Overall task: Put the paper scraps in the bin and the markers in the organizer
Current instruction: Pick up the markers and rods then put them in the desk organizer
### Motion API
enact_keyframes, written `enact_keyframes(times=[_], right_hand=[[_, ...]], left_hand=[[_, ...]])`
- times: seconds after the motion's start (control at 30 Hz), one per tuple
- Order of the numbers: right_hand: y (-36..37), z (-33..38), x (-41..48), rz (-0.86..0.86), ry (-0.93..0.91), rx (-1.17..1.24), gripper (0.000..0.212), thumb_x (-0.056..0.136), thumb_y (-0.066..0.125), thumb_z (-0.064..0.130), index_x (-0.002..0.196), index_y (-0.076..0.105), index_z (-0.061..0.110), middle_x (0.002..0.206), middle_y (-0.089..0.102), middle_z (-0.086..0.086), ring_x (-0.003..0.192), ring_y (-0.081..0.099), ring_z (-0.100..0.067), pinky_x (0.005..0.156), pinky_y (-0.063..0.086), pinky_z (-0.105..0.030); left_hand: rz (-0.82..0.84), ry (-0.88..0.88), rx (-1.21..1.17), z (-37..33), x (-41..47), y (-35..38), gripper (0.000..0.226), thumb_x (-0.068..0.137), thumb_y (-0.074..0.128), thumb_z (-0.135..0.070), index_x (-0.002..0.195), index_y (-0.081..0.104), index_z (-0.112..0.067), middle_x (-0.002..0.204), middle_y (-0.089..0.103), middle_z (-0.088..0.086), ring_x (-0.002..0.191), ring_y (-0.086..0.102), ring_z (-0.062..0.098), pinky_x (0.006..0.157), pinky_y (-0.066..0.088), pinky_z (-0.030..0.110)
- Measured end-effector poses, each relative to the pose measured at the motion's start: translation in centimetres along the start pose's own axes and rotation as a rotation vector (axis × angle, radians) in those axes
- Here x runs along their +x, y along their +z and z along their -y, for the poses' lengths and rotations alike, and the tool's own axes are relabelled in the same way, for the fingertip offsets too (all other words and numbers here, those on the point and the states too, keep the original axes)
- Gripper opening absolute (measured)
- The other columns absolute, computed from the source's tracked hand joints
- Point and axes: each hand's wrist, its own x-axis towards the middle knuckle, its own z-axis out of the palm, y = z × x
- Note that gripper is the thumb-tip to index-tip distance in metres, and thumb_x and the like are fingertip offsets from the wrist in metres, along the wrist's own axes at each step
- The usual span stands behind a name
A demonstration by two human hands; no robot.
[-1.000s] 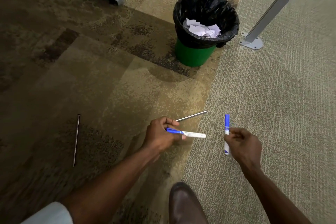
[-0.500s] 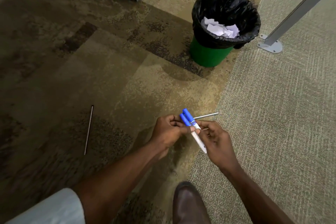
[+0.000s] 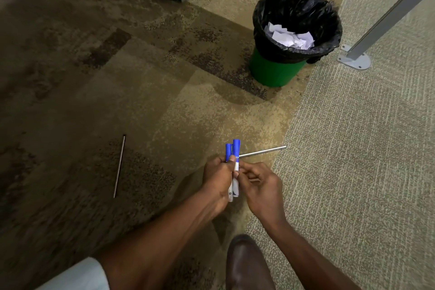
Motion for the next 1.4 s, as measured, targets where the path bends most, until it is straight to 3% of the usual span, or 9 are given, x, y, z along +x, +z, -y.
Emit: enact_keyframes(times=[0.1,0.3,0.47,0.67,0.77,0.87,0.97,1.2,1.4], right_hand=[[0.4,0.3,0.0,0.054,-0.024,-0.035,0.027,0.086,0.084,0.018,0.112,0.081,0.025,0.095,0.072,0.009,0.08,0.073,-0.005,0.071,0.059,-0.022],[-0.9,0.1,1.6,0.029,-0.072,-0.177,0.003,0.088,0.082,0.028,0.09,0.083,0.026,0.08,0.073,0.01,0.069,0.068,-0.004,0.064,0.054,-0.022],[-2.4,-1.3,5.6,-0.088,0.056,-0.56,0.015,0.091,0.079,0.03,0.086,0.074,0.017,0.075,0.071,0.002,0.06,0.064,-0.011,0.056,0.046,-0.022],[-2.1,-2.7,8.2,-0.157,0.458,-0.684,0.071,0.079,0.07,0.077,0.086,0.069,0.007,0.078,0.07,-0.015,0.072,0.069,-0.034,0.06,0.049,-0.032],[-1.6,-2.8,9.0,-0.171,0.508,-0.633,0.066,0.076,0.076,0.073,0.08,0.071,0.008,0.069,0.066,-0.011,0.064,0.065,-0.029,0.059,0.052,-0.032],[-1.4,-2.9,10.0,-0.156,0.618,-0.456,0.055,0.067,0.088,0.06,0.078,0.077,0.008,0.073,0.076,-0.015,0.075,0.075,-0.035,0.073,0.063,-0.045],[-1.4,-2.6,10.7,-0.121,0.673,-0.321,0.038,0.056,0.091,0.039,0.066,0.075,0.006,0.057,0.072,-0.01,0.06,0.076,-0.032,0.069,0.066,-0.052],[0.3,2.8,12.6,0.219,0.553,-0.232,0.023,0.077,0.086,0.011,0.073,0.073,-0.007,0.07,0.074,-0.023,0.063,0.075,-0.035,0.07,0.063,-0.063],[3.9,12.5,14.8,0.696,0.268,-0.415,0.02,0.101,0.062,0.009,0.082,0.064,0.003,0.064,0.073,-0.013,0.057,0.07,-0.024,0.068,0.064,-0.046]], left_hand=[[0.016,-0.002,0.047,-0.3,-0.2,-0.9,0.019,0.108,0.052,-0.018,0.102,0.064,-0.003,0.107,0.068,0.031,0.095,0.064,0.035,0.1,0.052,0.059],[0.009,0.036,0.141,-0.3,-0.4,-2.6,0.026,0.11,0.047,-0.019,0.124,0.055,0.001,0.096,0.071,0.02,0.066,0.063,0.024,0.061,0.058,0.033],[-0.018,0.059,0.174,-0.6,-1.2,-4.0,0.02,0.111,0.043,-0.015,0.116,0.054,0.0,0.08,0.062,0.012,0.055,0.048,0.019,0.042,0.046,0.022],[-0.004,0.071,0.148,-1.4,-2.8,-5.3,0.016,0.111,0.042,-0.014,0.115,0.053,-0.003,0.076,0.059,0.01,0.055,0.047,0.018,0.043,0.044,0.023],[-0.028,0.068,0.132,-1.8,-3.4,-6.1,0.016,0.111,0.041,-0.015,0.114,0.053,-0.005,0.076,0.06,0.01,0.051,0.049,0.015,0.043,0.045,0.023],[-0.038,0.058,0.13,-2.1,-4.1,-6.7,0.016,0.112,0.04,-0.016,0.107,0.052,-0.007,0.077,0.061,0.011,0.042,0.049,0.009,0.041,0.045,0.022],[-0.069,0.06,0.088,-2.1,-4.9,-7.2,0.017,0.111,0.041,-0.016,0.113,0.053,-0.004,0.078,0.063,0.01,0.051,0.049,0.016,0.044,0.045,0.023],[-0.148,0.06,-0.034,-3.9,-6.7,-8.8,0.019,0.112,0.038,-0.015,0.114,0.052,-0.002,0.076,0.061,0.013,0.035,0.049,0.007,0.037,0.041,0.019],[-0.172,0.106,-0.072,-7.7,-8.3,-12.1,0.032,0.112,0.038,-0.015,0.132,0.053,0.004,0.078,0.063,0.011,0.038,0.052,0.007,0.041,0.045,0.019]])
